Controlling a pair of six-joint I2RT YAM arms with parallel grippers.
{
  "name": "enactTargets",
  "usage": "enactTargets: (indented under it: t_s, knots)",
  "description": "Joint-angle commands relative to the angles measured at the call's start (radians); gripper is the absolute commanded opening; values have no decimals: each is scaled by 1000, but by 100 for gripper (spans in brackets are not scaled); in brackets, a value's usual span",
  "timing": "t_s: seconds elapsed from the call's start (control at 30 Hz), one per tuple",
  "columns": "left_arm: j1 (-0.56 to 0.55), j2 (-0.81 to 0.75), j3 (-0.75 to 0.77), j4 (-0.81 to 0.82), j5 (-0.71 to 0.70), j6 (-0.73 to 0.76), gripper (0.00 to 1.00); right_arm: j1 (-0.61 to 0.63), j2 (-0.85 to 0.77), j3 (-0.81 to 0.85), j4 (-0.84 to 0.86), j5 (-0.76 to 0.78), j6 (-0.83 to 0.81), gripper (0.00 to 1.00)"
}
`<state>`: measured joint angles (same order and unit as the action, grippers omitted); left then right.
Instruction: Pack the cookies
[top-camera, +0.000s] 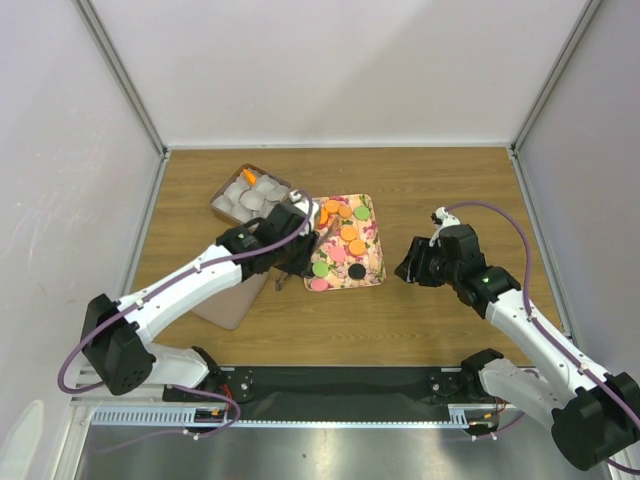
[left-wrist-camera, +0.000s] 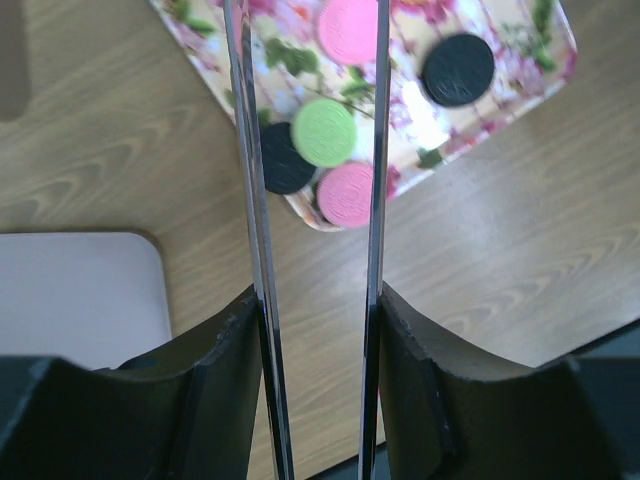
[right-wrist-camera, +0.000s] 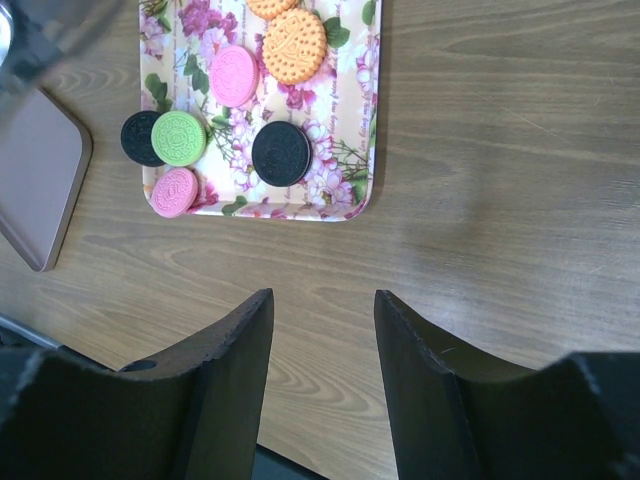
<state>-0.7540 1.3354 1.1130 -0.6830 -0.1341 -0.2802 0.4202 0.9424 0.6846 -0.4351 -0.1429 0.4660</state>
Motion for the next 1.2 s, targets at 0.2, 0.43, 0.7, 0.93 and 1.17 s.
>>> enactTargets:
  t_s: [0.2, 0.43, 0.7, 0.93, 1.17]
  knots:
    - [-119, 33, -56, 23, -52, -27, 50, -3, -20, -5, 25, 12, -17, 51]
    - [-146, 99, -51, 36, -65, -17, 51, -3, -24, -5, 24, 14, -17, 51]
    - [-148, 140, -48, 42, -88, -4, 52, -3, -24, -7, 24, 12, -17, 51]
    - [-148, 174, -42, 59, -79, 4, 52, -1, -25, -7, 24, 11, -15, 51]
    - [-148, 189, -30, 62, -81, 3, 51, 0, -30, -7, 24, 11, -15, 51]
